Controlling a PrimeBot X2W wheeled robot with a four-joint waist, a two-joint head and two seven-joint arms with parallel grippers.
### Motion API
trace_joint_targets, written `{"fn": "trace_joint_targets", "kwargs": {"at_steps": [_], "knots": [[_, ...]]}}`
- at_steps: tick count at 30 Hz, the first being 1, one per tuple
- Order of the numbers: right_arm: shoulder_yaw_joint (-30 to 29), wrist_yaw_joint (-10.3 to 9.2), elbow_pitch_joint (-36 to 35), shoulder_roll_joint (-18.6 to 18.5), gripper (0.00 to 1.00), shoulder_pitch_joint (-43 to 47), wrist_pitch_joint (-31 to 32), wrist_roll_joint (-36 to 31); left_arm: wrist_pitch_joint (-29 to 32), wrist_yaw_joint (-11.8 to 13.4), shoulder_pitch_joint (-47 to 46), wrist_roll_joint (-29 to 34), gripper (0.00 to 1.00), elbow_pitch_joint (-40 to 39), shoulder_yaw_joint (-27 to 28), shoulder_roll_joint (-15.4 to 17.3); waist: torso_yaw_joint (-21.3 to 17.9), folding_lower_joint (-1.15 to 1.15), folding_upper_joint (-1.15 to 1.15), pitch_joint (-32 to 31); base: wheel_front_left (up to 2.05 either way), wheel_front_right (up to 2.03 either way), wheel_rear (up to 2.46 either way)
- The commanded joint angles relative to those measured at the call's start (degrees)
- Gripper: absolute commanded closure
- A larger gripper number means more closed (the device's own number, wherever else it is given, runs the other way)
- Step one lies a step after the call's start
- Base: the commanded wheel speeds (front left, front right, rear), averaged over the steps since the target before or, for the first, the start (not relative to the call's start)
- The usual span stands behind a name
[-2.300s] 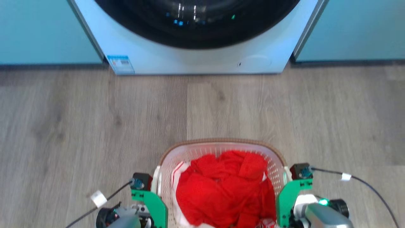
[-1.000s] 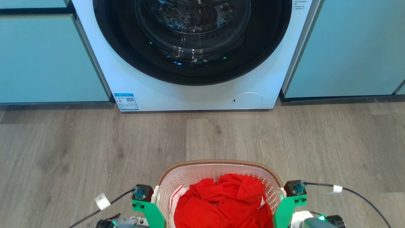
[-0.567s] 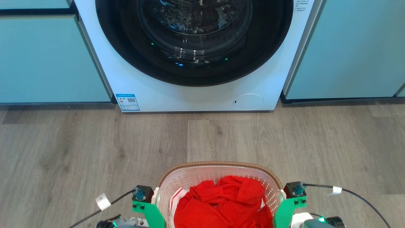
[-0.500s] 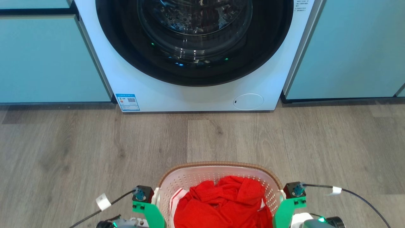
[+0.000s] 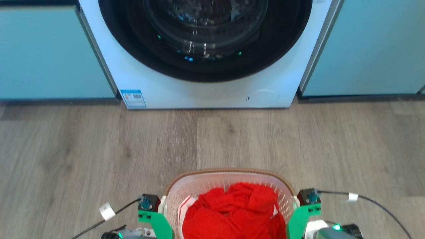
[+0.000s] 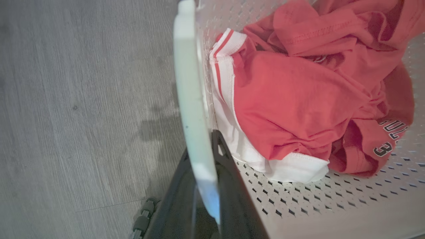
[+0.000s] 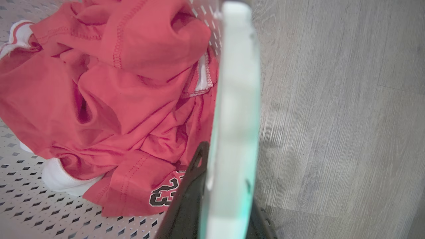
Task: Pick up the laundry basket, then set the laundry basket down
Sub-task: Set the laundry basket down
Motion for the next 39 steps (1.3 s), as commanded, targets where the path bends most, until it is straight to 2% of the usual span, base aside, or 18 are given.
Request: {"fn": "trace_joint_targets", "kwargs": {"at_steps": [1, 9, 15, 22, 39], "knots": [[1.04, 0.17, -0.55, 0.35, 1.0, -2.81, -1.23, -0.17, -0.54, 1.19, -2.97, 0.03, 1.0, 0.36, 0.89, 1.42, 0.11, 0.0, 0.0, 1.22, 0.0, 0.0, 0.0], [0.51, 0.17, 0.33, 0.35, 1.0, -9.39, -2.91, -0.32, -2.78, 2.07, -8.67, -0.92, 1.0, -0.13, 2.06, 1.42, 0.43, 0.0, 0.0, 9.76, 0.0, 0.0, 0.0], [-0.37, 0.17, 1.83, 0.35, 1.0, -18.01, -5.08, -1.44, -5.32, 2.83, -16.0, -1.52, 1.0, -0.78, 3.18, 1.42, 1.14, 0.0, 0.0, 20.55, 0.0, 0.0, 0.0], [-1.82, 0.17, 2.97, 0.35, 1.0, -25.39, -6.89, -3.65, -8.15, 3.51, -22.17, -1.72, 1.0, -1.57, 3.47, 1.42, 2.2, 0.0, 0.0, 30.21, 0.0, 0.0, 0.0], [-11.3, 0.17, 3.11, 0.18, 1.0, -30.8, -7.48, -14.43, -12.6, 4.46, -30.86, -0.98, 1.0, -0.84, 1.47, 1.42, 2.03, 0.0, 0.0, 42.96, 0.0, 0.0, 0.0]]}}
